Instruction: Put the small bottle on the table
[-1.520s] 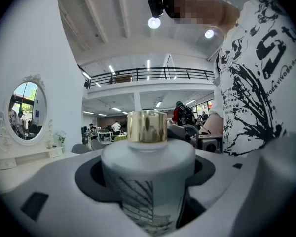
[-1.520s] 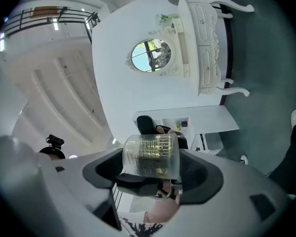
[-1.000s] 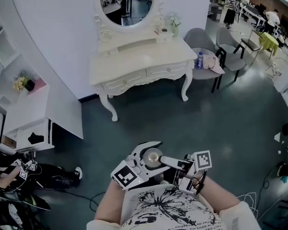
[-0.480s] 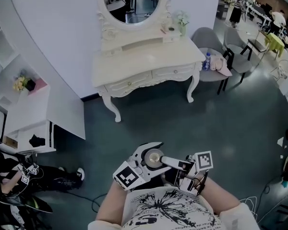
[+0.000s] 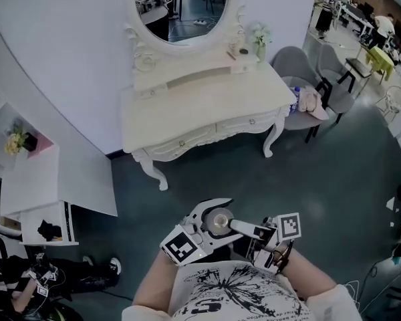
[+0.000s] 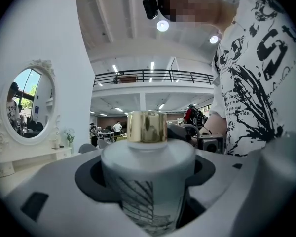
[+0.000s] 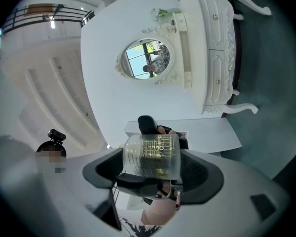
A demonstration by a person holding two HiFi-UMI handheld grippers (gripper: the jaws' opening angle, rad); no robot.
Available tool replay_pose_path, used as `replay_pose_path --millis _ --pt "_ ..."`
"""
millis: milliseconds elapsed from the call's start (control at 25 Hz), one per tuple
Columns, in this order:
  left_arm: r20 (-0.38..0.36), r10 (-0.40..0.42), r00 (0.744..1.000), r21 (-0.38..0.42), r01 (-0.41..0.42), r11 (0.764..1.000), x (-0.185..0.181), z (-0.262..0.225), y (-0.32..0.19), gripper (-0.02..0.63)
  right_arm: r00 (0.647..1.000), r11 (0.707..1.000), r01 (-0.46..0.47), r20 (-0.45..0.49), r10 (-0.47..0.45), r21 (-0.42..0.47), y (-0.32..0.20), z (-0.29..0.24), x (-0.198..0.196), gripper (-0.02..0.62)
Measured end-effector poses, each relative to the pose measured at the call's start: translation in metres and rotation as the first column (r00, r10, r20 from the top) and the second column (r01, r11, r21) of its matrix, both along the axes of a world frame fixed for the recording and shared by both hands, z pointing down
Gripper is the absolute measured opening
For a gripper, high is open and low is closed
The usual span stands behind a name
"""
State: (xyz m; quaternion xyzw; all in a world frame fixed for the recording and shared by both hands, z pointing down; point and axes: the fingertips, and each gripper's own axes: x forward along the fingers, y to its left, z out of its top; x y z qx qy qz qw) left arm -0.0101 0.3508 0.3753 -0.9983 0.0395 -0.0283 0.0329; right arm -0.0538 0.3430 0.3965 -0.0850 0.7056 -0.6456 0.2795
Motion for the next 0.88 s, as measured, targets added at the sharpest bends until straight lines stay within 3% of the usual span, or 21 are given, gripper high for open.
replay_pose_path --millis 360,680,880 --pt "0.014 -0.002 1.000 0.015 0.002 1.000 -0.014 -0.006 -0.120 0.353 1.000 1.000 0.016 0.006 -0.016 0.007 -0.120 -0.006 -0.014 0.351" --pt "0.008 -0.070 0.998 0.028 0.069 0.997 -0.010 -0.004 -0.198 0.353 0.996 0.995 0.093 0.000 -0.093 0.023 -0.195 -0.003 -0.011 0.351" --pt "-0.003 -0.164 0.987 0.002 0.164 0.987 0.007 0.000 -0.265 0.353 0.985 0.985 0.171 -0.002 -0.171 0.012 -0.258 0.003 0.006 0.351"
